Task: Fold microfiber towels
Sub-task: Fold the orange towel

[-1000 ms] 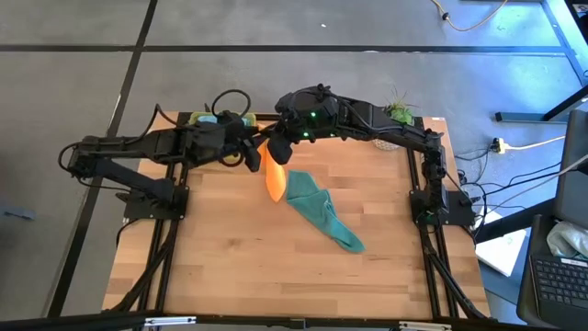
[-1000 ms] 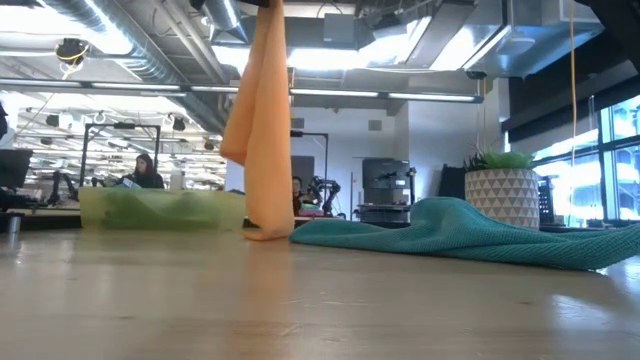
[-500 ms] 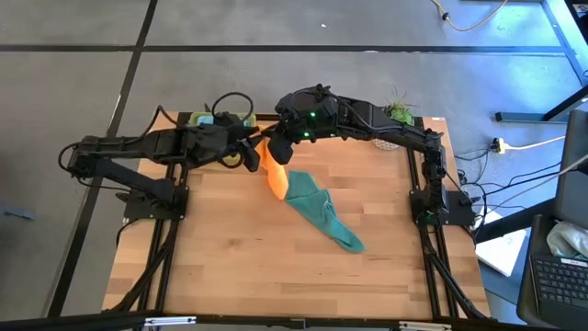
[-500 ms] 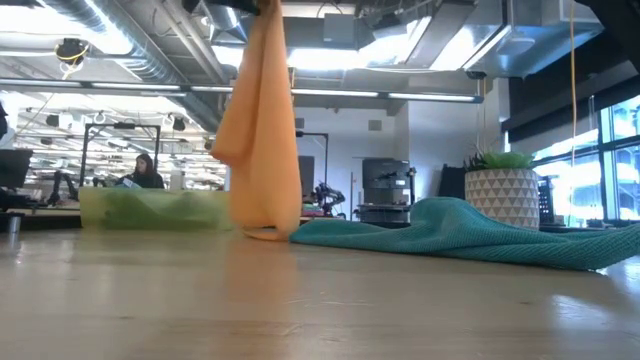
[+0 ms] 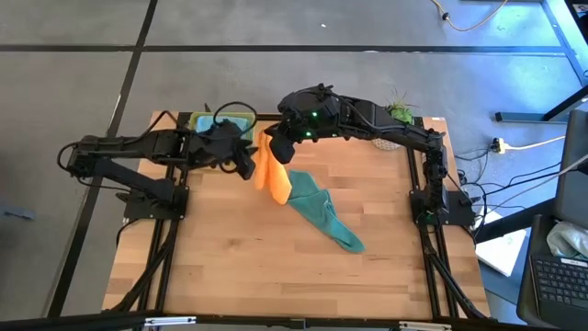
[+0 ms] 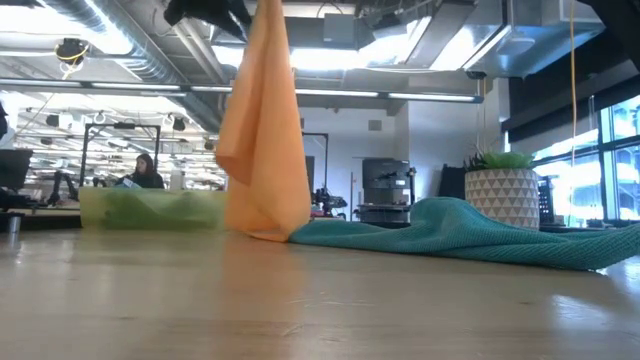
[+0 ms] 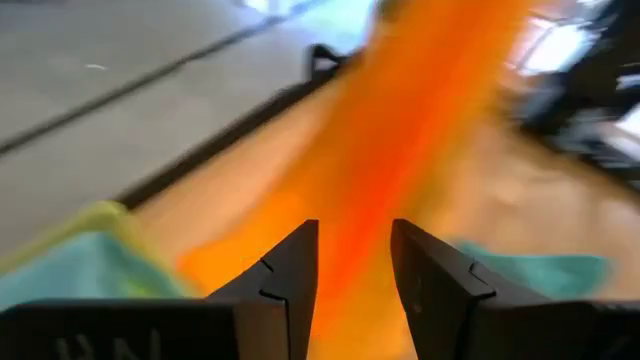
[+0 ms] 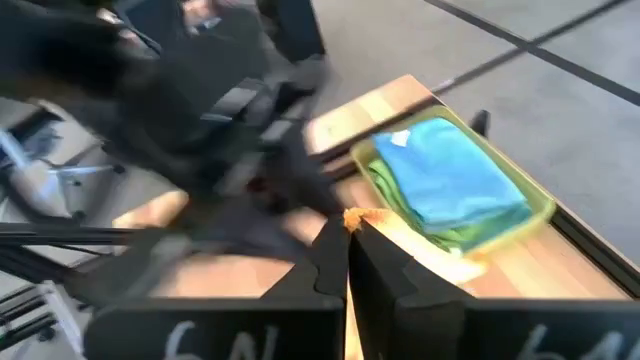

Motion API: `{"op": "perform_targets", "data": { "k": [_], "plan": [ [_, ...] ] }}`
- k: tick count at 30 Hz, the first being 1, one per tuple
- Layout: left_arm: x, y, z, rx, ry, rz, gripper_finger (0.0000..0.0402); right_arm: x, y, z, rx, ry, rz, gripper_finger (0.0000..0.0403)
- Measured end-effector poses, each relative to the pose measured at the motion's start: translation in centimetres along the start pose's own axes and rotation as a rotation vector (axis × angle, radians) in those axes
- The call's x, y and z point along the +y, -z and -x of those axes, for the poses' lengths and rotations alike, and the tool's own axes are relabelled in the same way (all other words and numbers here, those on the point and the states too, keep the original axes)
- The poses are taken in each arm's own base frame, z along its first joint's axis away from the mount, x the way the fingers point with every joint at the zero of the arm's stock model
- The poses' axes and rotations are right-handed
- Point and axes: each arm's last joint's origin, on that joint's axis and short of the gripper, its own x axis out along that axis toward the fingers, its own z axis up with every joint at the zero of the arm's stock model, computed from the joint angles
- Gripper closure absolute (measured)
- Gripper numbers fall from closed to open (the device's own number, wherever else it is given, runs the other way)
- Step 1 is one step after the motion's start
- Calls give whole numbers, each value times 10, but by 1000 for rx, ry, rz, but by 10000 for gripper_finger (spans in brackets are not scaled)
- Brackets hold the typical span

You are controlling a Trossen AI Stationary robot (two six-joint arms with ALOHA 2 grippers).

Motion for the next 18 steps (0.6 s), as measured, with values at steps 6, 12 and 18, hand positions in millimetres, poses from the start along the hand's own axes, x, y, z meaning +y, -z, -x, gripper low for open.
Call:
{"op": "perform_targets", "data": {
  "k": [6, 12, 18],
  "plan": [
    [-23, 8, 18, -42, 132, -48, 280, -10, -3, -1, -6, 49, -78, 397],
    [-38, 29, 10, 5, 78, -210, 280, -13, -7, -1, -29, 20, -123, 397],
    [-43, 62, -22, 124, 6, -173, 280, -9, -9, -1, -25, -71, -124, 397]
  ]
}}
